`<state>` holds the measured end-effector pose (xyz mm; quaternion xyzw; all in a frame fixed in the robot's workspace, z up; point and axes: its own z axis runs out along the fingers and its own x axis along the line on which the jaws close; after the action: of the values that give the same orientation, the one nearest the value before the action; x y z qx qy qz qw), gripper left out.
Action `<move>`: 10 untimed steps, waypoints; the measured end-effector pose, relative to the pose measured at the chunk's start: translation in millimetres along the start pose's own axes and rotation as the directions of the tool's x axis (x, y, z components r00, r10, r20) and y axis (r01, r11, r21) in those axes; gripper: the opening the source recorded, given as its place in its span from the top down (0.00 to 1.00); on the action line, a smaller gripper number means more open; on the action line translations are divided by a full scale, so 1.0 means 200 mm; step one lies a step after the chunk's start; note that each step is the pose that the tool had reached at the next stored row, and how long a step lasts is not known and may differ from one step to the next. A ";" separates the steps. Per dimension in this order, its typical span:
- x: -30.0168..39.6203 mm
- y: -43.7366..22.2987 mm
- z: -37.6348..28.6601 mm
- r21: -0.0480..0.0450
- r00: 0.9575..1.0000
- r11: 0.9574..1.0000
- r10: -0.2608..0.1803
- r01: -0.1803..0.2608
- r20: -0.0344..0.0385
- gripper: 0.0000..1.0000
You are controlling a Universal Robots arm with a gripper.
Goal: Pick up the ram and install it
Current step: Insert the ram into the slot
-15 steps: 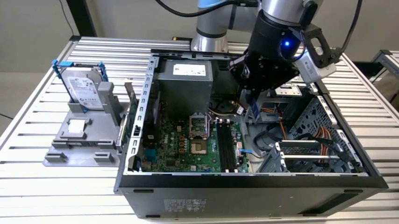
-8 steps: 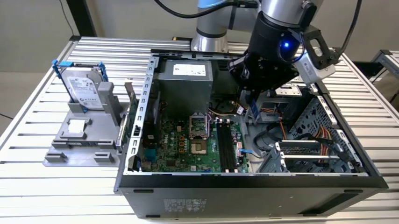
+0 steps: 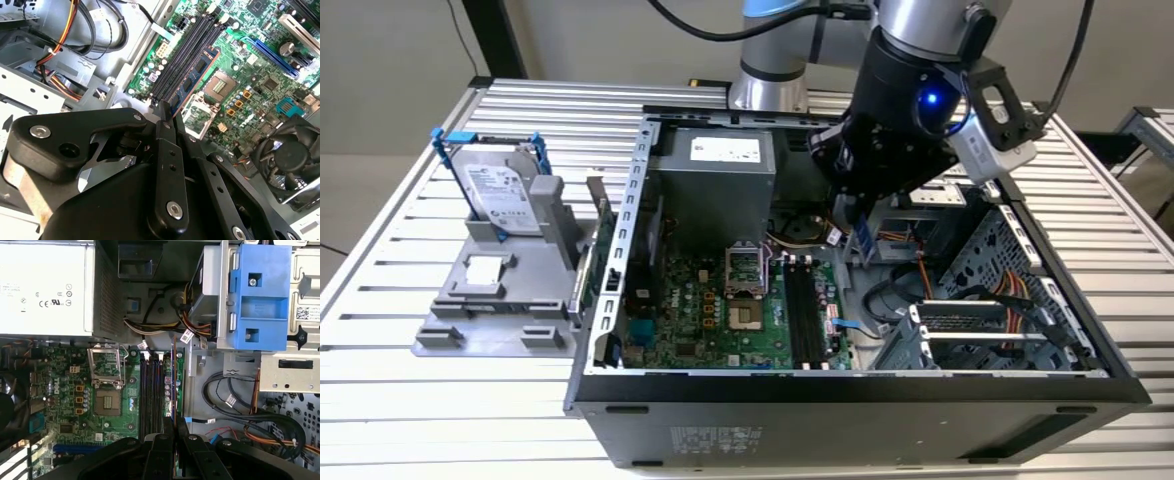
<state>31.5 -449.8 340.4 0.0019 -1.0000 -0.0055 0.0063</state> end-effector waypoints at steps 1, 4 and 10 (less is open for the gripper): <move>0.000 0.000 0.001 0.000 1.000 1.000 0.000 0.000 0.000 1.00; 0.000 0.000 0.005 0.000 1.000 1.000 0.000 0.000 0.000 1.00; 0.000 0.000 0.011 0.000 1.000 1.000 0.000 0.000 0.000 1.00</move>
<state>31.4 -449.8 338.3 0.0019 -1.0000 -0.0053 0.0063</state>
